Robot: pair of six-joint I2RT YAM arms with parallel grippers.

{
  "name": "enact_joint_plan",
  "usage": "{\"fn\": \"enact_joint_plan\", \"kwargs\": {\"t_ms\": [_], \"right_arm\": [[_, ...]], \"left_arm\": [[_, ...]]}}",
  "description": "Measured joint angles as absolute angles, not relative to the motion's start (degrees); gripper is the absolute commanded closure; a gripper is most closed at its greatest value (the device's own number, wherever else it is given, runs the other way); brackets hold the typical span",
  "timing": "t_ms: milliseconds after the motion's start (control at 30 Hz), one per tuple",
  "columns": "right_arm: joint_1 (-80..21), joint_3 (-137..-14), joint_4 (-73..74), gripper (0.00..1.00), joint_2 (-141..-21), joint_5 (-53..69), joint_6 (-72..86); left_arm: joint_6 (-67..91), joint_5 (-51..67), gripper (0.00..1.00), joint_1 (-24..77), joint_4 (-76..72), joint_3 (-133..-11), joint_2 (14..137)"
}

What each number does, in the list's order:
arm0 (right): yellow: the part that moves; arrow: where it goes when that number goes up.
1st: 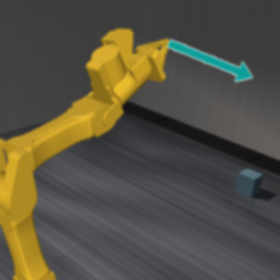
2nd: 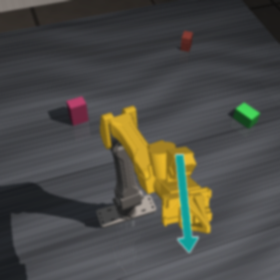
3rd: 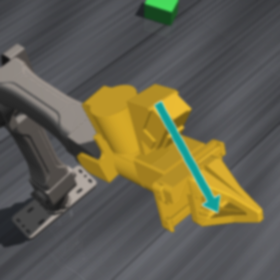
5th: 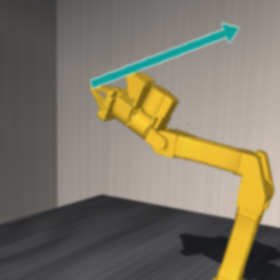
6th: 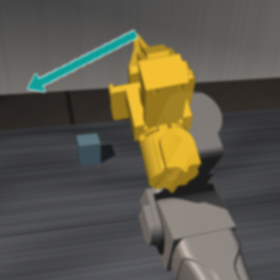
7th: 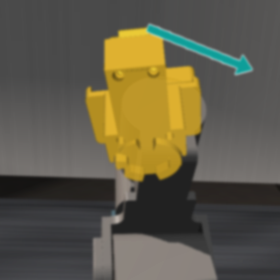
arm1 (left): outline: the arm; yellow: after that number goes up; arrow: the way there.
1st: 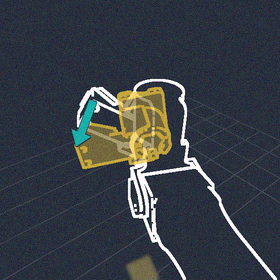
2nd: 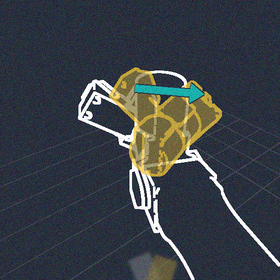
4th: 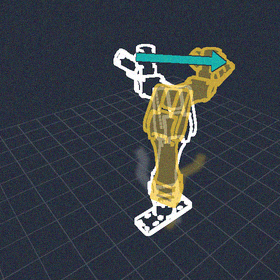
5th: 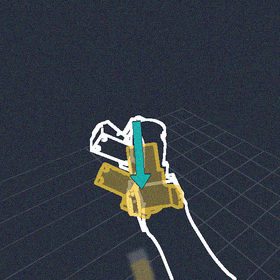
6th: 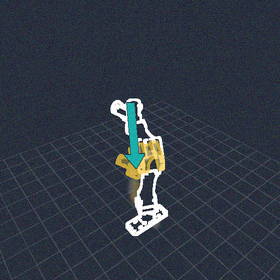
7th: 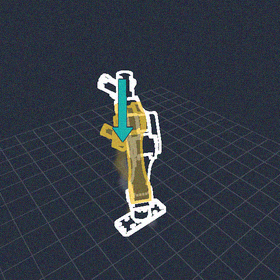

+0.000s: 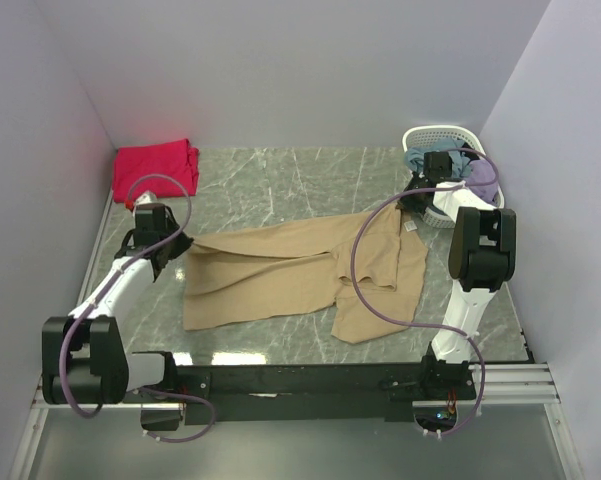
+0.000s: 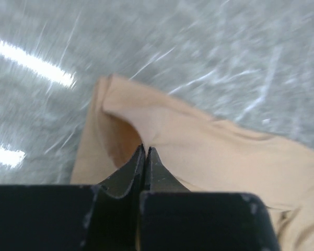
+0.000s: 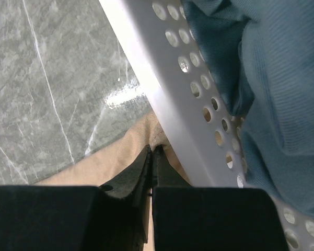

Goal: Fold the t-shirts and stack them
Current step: Fold the tshirt

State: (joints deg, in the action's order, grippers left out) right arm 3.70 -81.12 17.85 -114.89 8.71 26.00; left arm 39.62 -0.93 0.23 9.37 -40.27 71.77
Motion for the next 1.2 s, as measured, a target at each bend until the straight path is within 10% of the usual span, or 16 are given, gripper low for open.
{"fn": "enact_joint_plan", "kwargs": {"t_ms": [1200], "right_arm": [[4.58, -95.70, 25.32, 1.00, -122.52, 6.42, 25.50]], "left_arm": [[34.37, -9.39, 0.95, 0.25, -6.11, -35.00, 77.67]]}}
